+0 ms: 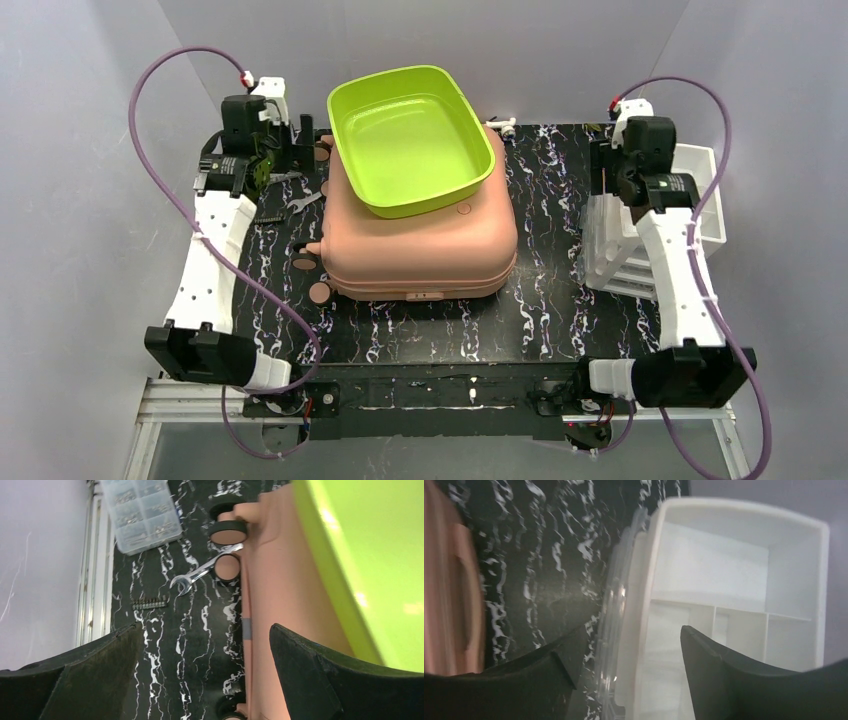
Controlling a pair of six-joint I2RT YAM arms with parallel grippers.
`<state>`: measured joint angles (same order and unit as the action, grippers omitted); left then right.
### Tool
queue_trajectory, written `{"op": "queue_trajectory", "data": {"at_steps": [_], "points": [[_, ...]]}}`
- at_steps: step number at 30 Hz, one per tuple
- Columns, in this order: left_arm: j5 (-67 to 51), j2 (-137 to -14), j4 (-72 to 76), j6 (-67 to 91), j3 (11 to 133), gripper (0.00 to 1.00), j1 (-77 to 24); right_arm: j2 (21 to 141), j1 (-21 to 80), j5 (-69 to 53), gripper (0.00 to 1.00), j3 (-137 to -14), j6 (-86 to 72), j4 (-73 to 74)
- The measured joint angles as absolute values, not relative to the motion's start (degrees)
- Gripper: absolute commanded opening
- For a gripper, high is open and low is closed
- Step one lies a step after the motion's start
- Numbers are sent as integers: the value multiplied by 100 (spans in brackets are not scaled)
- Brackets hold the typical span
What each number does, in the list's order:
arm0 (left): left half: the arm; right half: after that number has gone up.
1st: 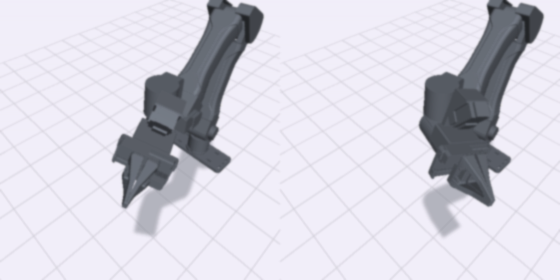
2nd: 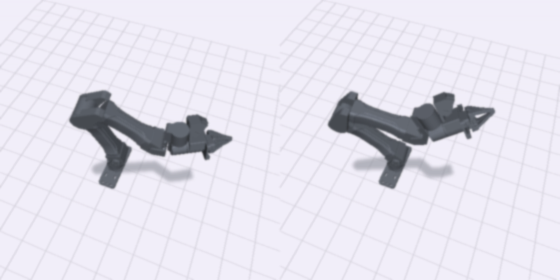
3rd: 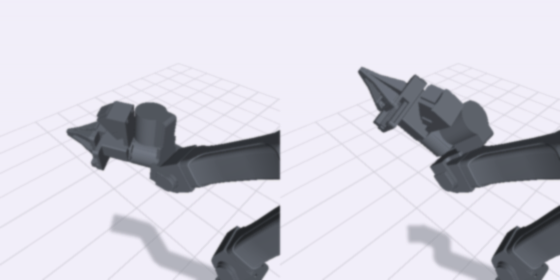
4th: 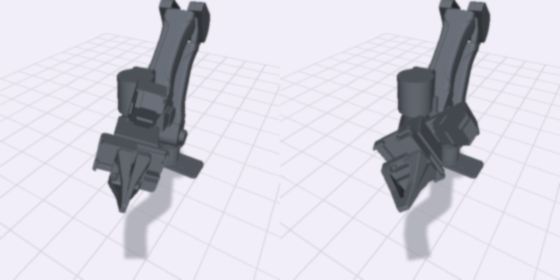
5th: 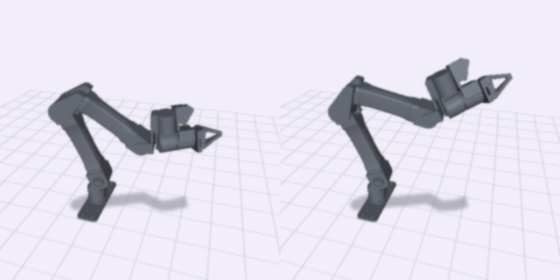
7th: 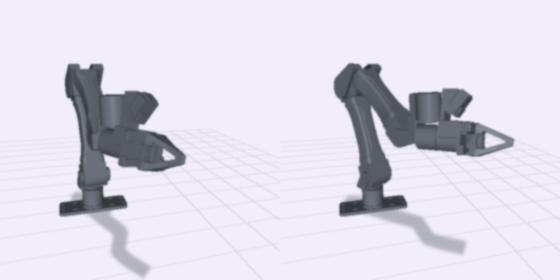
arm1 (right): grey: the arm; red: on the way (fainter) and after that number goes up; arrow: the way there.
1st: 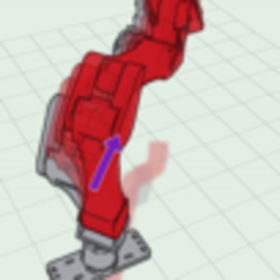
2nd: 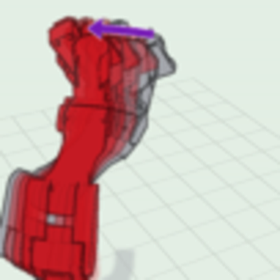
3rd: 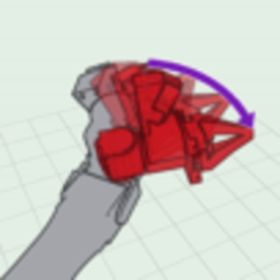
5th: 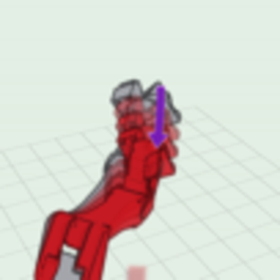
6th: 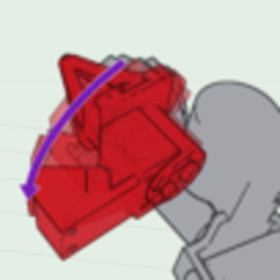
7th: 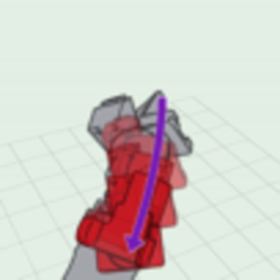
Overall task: Open, take out, and arrange the luggage
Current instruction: Move the luggage to the center of the board.
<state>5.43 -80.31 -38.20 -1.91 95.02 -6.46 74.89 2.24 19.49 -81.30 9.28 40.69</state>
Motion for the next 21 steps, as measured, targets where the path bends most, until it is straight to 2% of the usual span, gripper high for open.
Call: {"op": "queue_trajectory", "data": {"at_steps": [2, 11, 15, 18, 21], "points": [[613, -8141, -3822, -32, 9502, 98, -456, 7234, 226, 1531, 79, -8283, 937, 4007], [572, -8986, -3732, 259, 9150, 76, -290, 6665, 226, -707, 84, -8440, 604, 3024], [456, -9489, -3732, 311, 9120, 53, -314, 6816, 226, -1684, 85, -8123, 405, 2543], [370, -9749, -3732, 355, 9050, 31, -342, 6949, 228, -2235, 86, -7898, 259, 2274], [327, -9850, -3734, 392, 8908, 13, -462, 6958, 228, -2565, 87, -7612, 165, 1986]]}}
